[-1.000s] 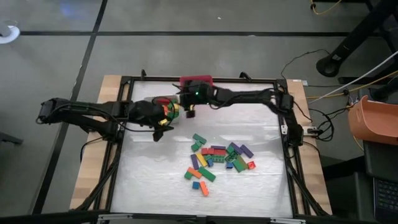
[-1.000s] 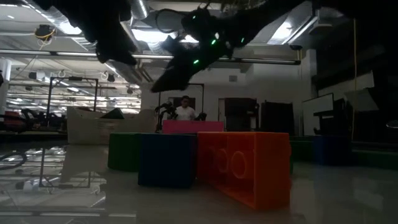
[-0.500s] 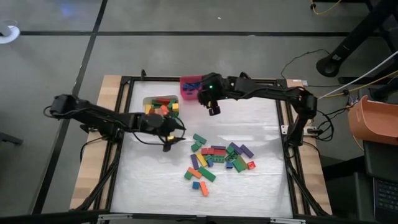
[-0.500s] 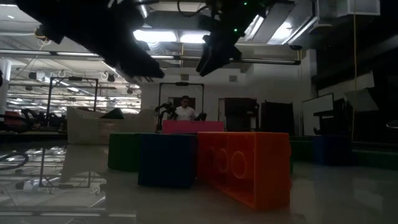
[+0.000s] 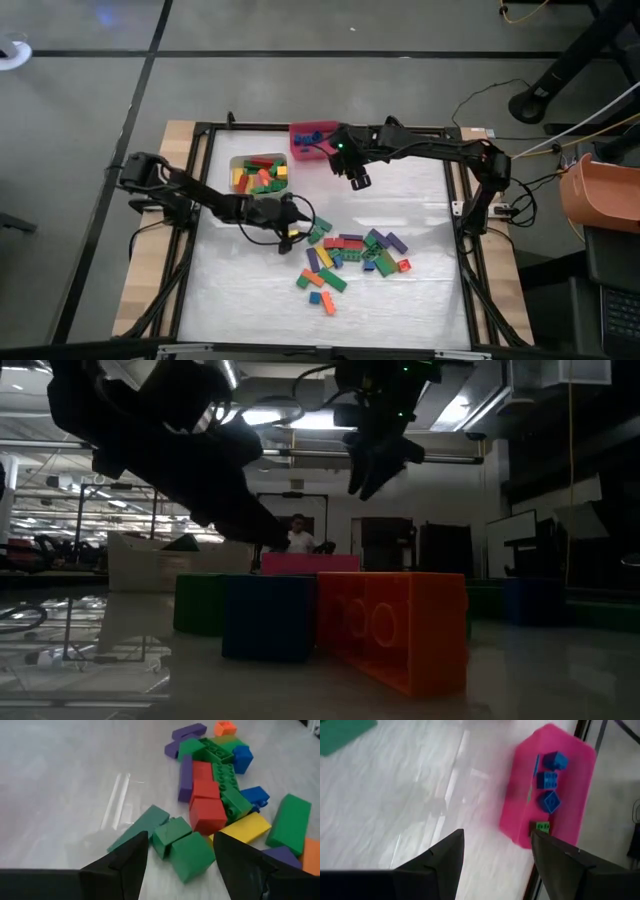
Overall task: Sort blocks by size
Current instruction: Put the small green wooden block into the red bin
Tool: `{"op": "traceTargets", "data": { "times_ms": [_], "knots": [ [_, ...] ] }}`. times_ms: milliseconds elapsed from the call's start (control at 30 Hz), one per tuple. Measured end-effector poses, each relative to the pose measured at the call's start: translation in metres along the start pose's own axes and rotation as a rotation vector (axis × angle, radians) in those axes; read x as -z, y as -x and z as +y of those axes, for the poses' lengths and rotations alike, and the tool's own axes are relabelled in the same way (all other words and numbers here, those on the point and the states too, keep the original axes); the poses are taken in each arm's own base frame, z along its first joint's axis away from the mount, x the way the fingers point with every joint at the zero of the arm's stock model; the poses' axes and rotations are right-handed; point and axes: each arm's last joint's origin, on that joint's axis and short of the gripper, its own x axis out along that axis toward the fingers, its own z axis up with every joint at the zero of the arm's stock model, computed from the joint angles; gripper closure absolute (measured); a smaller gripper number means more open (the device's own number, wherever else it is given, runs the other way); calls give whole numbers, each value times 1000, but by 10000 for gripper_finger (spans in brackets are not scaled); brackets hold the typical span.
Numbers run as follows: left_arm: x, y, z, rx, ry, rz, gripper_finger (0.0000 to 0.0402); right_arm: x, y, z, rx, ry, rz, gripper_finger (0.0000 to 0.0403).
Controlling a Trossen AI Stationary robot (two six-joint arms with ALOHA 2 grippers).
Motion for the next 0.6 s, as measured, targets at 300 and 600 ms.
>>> {"op": "traceTargets", "data": {
  "times_ms": [300, 600],
  "knots": [
    [-3, -15, -26, -96, -51, -10, 192, 2, 0, 0, 7, 6, 27, 176],
    [2, -10, -44, -213, -16, -34, 192, 3, 0, 2, -5, 12, 43, 176]
  ]
}}
